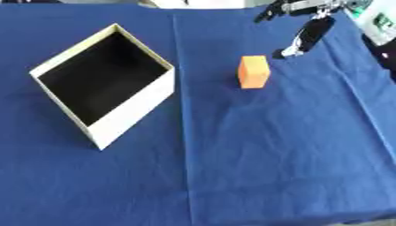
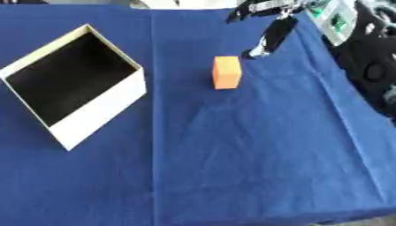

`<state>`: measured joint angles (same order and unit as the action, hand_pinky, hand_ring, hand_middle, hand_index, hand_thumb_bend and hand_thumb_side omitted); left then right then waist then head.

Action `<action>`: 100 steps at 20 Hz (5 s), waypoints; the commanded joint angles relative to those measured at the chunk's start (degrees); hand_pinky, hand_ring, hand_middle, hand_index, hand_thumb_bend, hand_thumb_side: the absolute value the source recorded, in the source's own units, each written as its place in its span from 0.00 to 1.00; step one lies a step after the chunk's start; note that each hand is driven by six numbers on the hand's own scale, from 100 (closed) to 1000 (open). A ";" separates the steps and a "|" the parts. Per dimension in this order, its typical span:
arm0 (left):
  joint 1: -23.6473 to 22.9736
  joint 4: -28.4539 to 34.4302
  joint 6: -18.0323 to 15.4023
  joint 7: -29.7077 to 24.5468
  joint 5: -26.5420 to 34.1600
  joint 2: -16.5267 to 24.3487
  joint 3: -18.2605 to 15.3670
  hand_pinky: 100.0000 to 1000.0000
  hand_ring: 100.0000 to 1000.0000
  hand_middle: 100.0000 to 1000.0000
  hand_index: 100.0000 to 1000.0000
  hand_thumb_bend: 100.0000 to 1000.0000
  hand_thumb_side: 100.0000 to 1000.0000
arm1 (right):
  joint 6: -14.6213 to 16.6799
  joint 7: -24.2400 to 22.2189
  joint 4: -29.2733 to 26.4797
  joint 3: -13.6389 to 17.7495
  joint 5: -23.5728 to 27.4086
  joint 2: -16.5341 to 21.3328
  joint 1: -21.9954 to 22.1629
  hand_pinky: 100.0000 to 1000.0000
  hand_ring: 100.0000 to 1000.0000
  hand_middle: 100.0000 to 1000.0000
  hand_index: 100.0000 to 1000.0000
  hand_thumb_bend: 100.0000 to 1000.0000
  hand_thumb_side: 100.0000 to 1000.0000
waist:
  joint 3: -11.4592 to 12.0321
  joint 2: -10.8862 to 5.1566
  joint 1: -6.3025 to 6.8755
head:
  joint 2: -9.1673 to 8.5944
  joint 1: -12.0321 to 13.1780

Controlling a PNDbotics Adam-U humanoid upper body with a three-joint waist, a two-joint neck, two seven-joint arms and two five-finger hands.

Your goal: Pick up objects on the table and place them in the box.

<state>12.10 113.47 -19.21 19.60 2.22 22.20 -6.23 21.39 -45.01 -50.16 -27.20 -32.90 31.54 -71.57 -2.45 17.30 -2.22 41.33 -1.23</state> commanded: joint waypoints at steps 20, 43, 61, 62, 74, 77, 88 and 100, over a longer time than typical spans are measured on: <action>0.31 1.12 0.36 -1.90 0.50 0.04 0.11 0.35 0.49 0.58 0.65 0.00 0.60 | -0.37 -6.90 -9.75 -5.83 6.44 3.43 2.43 0.94 0.95 0.90 1.00 0.27 0.48 | 0.10 -0.70 0.07 | 1.06 -0.09; 0.48 1.12 0.63 -2.88 0.70 -0.90 0.27 0.35 0.49 0.58 0.65 0.00 0.62 | -1.67 1.37 -3.36 -2.57 -3.53 1.13 3.65 0.91 0.94 0.81 0.96 0.27 0.60 | 1.08 1.47 0.63 | -1.22 -1.15; 0.09 1.12 1.01 -3.58 0.66 -1.08 0.15 0.35 0.49 0.58 0.65 0.00 0.62 | -9.08 10.20 -10.25 -1.20 2.56 2.33 1.41 0.73 0.72 0.40 0.58 0.00 0.00 | 0.90 1.13 0.55 | -1.03 -1.01; 0.07 1.12 1.03 -3.62 0.68 -1.05 0.15 0.35 0.49 0.58 0.65 0.00 0.62 | -9.80 9.94 -11.27 -1.21 3.11 2.46 1.10 0.73 0.72 0.40 0.58 0.00 0.00 | 0.87 1.03 0.51 | -1.01 -0.99; -0.01 1.12 1.12 -3.75 1.05 -0.94 0.33 0.35 0.50 0.58 0.65 0.00 0.62 | -14.11 5.47 -19.27 -2.74 8.02 -1.29 -5.72 0.67 0.65 0.42 0.60 0.00 0.00 | 1.44 -0.35 0.07 | -0.37 -2.46; 0.16 1.12 1.09 -3.90 1.28 -1.02 0.39 0.35 0.50 0.58 0.65 0.00 0.62 | -14.77 3.88 -18.61 -3.12 9.13 -4.72 -8.16 0.66 0.64 0.42 0.60 0.00 0.00 | 1.82 -0.55 0.05 | -0.32 -2.90; 1.90 1.12 0.69 -4.66 2.39 -1.42 0.96 0.36 0.50 0.58 0.65 0.00 0.61 | -14.87 2.91 -16.86 -3.37 10.21 -13.36 -11.30 0.62 0.61 0.41 0.61 0.00 0.00 | 5.19 -0.28 -0.28 | -0.64 -5.97; 3.58 1.12 0.55 -5.24 3.19 -1.93 1.06 0.36 0.50 0.58 0.65 0.00 0.61 | -11.08 5.31 -6.95 -0.71 3.48 -22.51 -10.18 0.62 0.60 0.41 0.62 0.00 0.00 | 8.79 1.33 -1.40 | -1.98 -8.66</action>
<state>15.13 113.47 -18.61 14.63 5.06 19.68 -5.14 9.69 -39.87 -57.54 -28.69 -28.61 9.14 -80.65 6.29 19.74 -4.04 40.06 -9.53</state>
